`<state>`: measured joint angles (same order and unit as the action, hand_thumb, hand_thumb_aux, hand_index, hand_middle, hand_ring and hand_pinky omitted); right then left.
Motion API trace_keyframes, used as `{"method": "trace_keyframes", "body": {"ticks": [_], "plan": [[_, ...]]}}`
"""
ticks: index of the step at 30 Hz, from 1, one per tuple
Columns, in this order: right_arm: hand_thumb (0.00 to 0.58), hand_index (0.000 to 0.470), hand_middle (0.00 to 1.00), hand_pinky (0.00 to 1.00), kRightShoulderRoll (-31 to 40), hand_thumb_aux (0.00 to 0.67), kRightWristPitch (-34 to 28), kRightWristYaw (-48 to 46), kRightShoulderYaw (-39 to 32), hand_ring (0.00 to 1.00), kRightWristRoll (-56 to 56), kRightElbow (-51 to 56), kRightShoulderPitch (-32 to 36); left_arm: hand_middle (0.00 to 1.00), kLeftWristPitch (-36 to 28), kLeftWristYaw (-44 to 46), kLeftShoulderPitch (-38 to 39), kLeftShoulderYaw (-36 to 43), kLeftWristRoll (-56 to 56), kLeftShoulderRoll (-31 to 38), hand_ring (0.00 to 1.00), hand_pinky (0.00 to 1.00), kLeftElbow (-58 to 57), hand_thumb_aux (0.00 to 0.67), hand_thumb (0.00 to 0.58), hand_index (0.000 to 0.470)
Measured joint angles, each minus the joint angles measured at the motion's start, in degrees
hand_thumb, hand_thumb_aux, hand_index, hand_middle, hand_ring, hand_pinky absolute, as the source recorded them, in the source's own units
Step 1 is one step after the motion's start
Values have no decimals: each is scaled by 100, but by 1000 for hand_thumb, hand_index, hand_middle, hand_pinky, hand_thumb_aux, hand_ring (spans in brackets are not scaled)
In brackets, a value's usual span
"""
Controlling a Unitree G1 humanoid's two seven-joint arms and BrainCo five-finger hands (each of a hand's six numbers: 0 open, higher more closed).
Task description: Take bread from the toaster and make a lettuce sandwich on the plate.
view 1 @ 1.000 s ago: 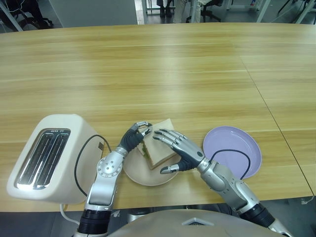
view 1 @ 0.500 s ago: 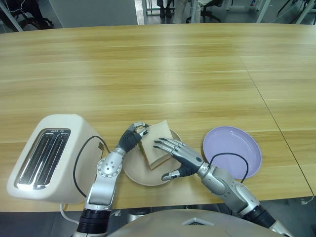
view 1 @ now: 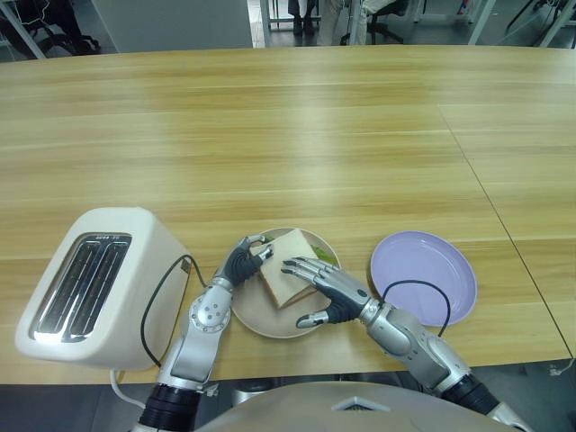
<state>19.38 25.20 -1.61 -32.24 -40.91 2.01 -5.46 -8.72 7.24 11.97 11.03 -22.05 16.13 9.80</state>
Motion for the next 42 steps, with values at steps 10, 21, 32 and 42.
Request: {"method": "trace_keyframes", "body": {"ticks": [10, 21, 32, 42], "plan": [[0, 0, 0, 0, -68, 0, 80, 34, -6, 0, 16, 207, 79, 0, 102, -476, 40, -84, -230, -94, 0, 0, 208, 0, 0, 0], [0, 0, 0, 0, -116, 0, 118, 42, -20, 0, 24, 281, 73, 0, 386, -1352, -148, -885, -414, -323, 0, 0, 1438, 0, 0, 0], [0, 0, 0, 0, -363, 0, -589, -254, 353, 0, 630, -413, -279, 0, 976, -1456, 361, -934, -156, -702, 0, 0, 1742, 0, 0, 0], [0, 0, 0, 0, -687, 0, -1793, -1031, 1224, 0, 2348, -2165, -746, 0, 1840, -1141, 1441, -891, 736, -859, 0, 0, 2196, 0, 0, 0]]}}
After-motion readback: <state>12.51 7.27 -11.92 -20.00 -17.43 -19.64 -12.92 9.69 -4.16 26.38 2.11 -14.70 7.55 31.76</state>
